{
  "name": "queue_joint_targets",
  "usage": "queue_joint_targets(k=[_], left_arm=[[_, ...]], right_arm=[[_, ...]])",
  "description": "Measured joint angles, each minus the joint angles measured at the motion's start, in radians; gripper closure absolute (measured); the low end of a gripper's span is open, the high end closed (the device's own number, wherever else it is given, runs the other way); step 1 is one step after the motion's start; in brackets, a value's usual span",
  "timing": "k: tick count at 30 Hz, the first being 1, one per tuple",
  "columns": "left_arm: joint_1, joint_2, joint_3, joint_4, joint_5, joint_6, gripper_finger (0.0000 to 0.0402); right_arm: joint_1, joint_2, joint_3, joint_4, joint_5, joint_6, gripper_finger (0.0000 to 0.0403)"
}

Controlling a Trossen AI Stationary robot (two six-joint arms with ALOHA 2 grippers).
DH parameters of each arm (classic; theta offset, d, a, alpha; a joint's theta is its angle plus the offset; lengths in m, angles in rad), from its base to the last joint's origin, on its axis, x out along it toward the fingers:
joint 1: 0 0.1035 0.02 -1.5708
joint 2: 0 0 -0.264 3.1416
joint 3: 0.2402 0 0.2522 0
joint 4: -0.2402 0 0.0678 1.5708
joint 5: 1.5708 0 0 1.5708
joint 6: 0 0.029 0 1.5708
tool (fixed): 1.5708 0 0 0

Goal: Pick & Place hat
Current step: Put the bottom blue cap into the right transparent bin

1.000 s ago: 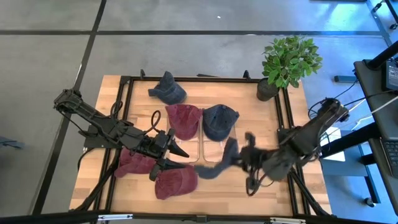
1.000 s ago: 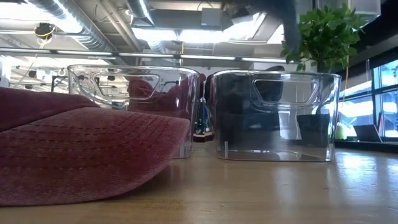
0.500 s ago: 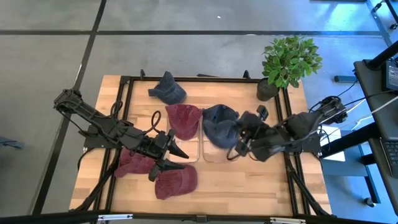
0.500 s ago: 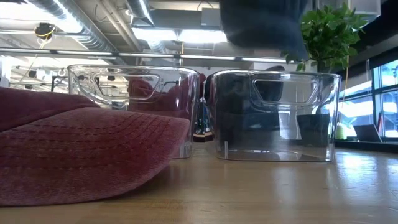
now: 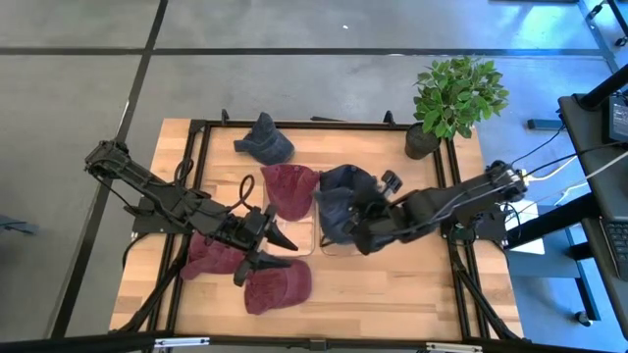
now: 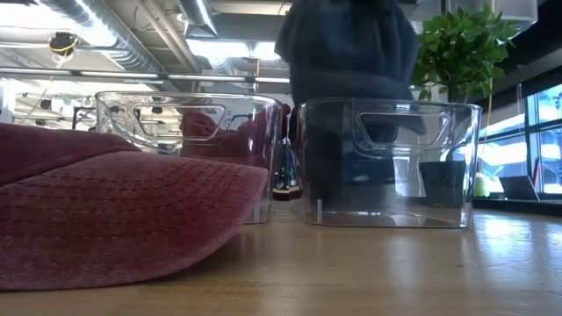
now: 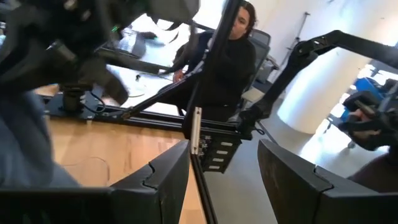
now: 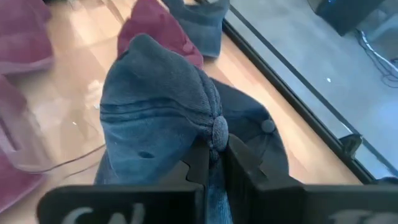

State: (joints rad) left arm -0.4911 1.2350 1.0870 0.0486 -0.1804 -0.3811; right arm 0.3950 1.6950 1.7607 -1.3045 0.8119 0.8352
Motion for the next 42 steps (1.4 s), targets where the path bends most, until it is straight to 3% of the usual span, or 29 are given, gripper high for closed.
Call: queue_joint_targets(k=[15,35,42], left_arm=[[0.000,0.000,0.000,0.000,0.054,-0.002,0.0217],[0.000,0.000,0.000,0.000,0.101,-0.020,0.0217],[0.000,0.000,0.000,0.000,0.101,-0.019,0.0217]], right_arm=[[-0.093,0.120,0.000,-0.026,-0.005,0.036,0.0368],[-0.085,0.137,-0.099,0.038,0.005,0.129,0.0360],[-0.085,0.140,-0.099,0.048,0.008,0.064,0.0325]])
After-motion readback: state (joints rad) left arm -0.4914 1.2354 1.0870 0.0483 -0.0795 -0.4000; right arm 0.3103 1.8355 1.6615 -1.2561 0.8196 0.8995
